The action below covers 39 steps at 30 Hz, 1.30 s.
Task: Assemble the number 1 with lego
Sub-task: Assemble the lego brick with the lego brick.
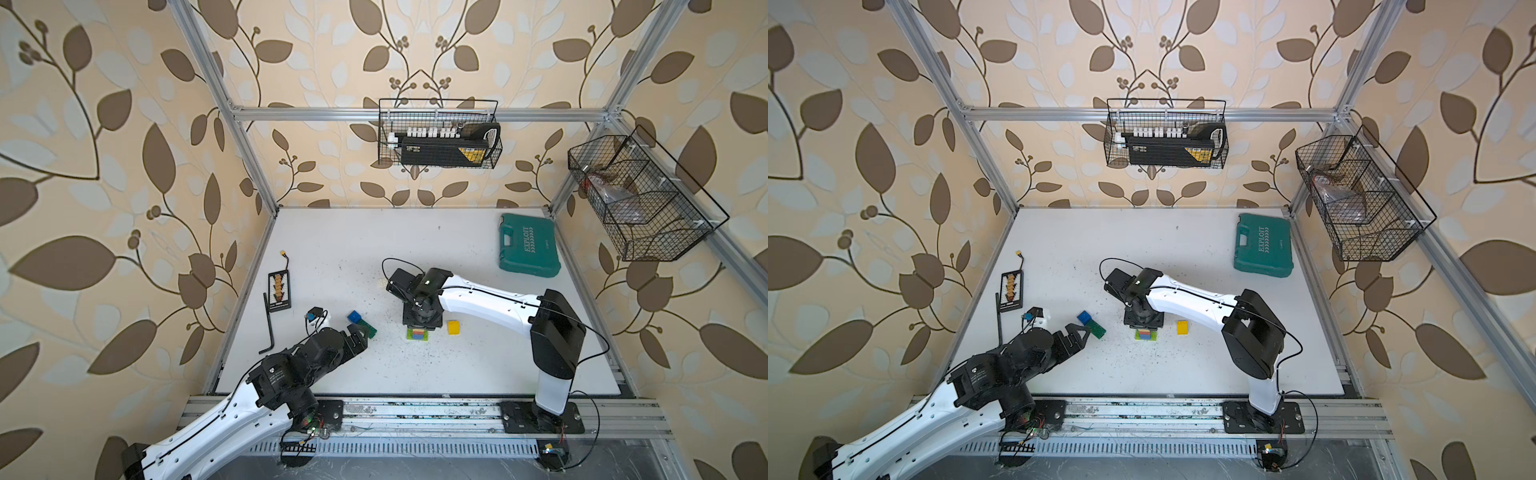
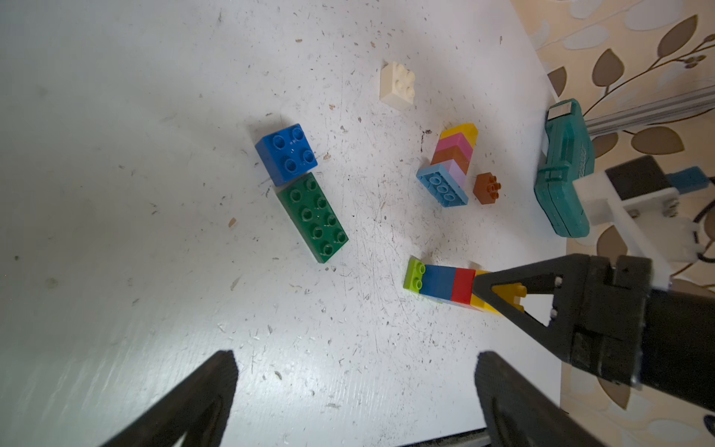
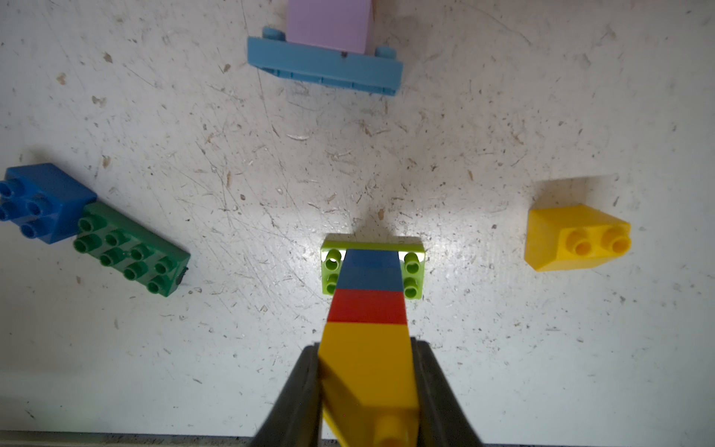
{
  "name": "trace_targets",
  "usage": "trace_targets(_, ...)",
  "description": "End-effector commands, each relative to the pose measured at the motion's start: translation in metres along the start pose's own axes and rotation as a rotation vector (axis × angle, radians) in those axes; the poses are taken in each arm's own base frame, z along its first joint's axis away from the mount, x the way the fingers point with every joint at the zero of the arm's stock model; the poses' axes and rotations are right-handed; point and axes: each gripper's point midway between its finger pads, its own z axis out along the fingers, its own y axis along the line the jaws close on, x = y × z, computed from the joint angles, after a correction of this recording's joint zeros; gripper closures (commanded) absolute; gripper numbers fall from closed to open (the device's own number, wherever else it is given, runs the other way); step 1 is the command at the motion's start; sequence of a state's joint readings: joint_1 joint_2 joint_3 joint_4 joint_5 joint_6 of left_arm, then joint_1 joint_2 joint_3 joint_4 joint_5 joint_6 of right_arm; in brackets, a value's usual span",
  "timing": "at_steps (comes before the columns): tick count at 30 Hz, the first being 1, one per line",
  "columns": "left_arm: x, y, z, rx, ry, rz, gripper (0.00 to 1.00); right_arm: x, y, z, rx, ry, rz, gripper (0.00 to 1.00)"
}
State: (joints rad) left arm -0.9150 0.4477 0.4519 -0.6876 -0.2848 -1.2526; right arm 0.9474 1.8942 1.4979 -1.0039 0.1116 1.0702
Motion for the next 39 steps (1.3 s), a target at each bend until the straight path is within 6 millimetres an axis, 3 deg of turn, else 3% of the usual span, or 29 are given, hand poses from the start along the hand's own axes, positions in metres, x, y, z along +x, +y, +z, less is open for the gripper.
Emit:
trace_targets(1,-0.002,0.0,0.001,-0.001,-0.009,0.015,0.01,0.02,-0.032,0.056,0.184,0.097,-0.041,0.9)
trace_targets(9,-0.003,-0.001,0.001,0.002,-0.01,0.022,0.01,0.029,-0.032,0.08,0.2,0.147,-0.053,0.91)
trace_targets(17,-0.004,-0.003,0.0,0.004,-0.013,0.028,0.01,0.026,-0.025,0.064,0.14,0.134,-0.037,0.75)
trace_targets(23,-0.003,-0.002,0.002,-0.004,-0.008,0.028,0.01,0.01,-0.011,0.022,0.05,0.063,-0.037,0.48)
trace_targets(31,-0.001,-0.004,0.002,-0.009,0.007,0.032,0.01,-0.015,-0.004,-0.055,-0.107,-0.102,-0.034,0.43)
trace_targets(34,0.002,-0.007,0.003,-0.018,0.03,0.048,0.01,-0.02,-0.021,-0.076,-0.135,-0.182,-0.023,0.43)
trace_targets(38,0.009,-0.02,0.009,-0.026,0.091,0.101,0.01,-0.022,-0.06,-0.092,-0.14,-0.304,0.01,0.43)
trace_targets(39,0.011,-0.025,0.011,-0.031,0.112,0.122,0.01,-0.022,-0.074,-0.095,-0.14,-0.333,0.035,0.34)
